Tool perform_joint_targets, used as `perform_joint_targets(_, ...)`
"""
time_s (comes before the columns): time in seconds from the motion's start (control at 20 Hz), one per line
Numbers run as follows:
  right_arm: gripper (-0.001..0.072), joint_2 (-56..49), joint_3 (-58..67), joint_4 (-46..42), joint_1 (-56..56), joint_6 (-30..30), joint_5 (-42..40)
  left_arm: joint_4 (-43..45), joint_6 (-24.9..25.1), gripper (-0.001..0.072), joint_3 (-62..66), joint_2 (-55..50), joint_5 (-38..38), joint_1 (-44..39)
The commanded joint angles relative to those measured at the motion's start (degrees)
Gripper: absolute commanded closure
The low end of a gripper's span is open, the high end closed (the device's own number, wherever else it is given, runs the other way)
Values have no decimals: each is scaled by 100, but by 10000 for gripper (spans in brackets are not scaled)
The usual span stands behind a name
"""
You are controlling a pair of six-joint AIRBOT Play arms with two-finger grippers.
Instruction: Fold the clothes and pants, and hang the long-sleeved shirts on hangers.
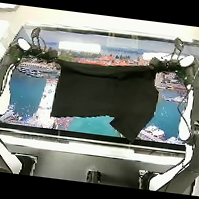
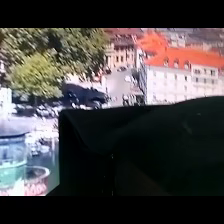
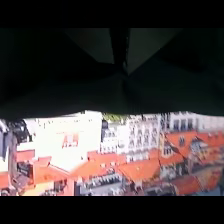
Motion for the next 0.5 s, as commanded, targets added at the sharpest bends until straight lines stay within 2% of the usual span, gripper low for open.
perform_joint_targets(0.0, 680, 15, -4, -798, 2, 345, 627, 184, -166, 694, 87, 63, -1075, -28)
perform_joint_targets(0.15, 680, 35, -7, -1668, -13, 955, 1145, 345, -468, 693, -13, 48, -1449, -33)
perform_joint_targets(0.45, 680, -164, -7, -1797, -7, 944, 1447, 343, -782, 692, -85, -186, -1742, -205)
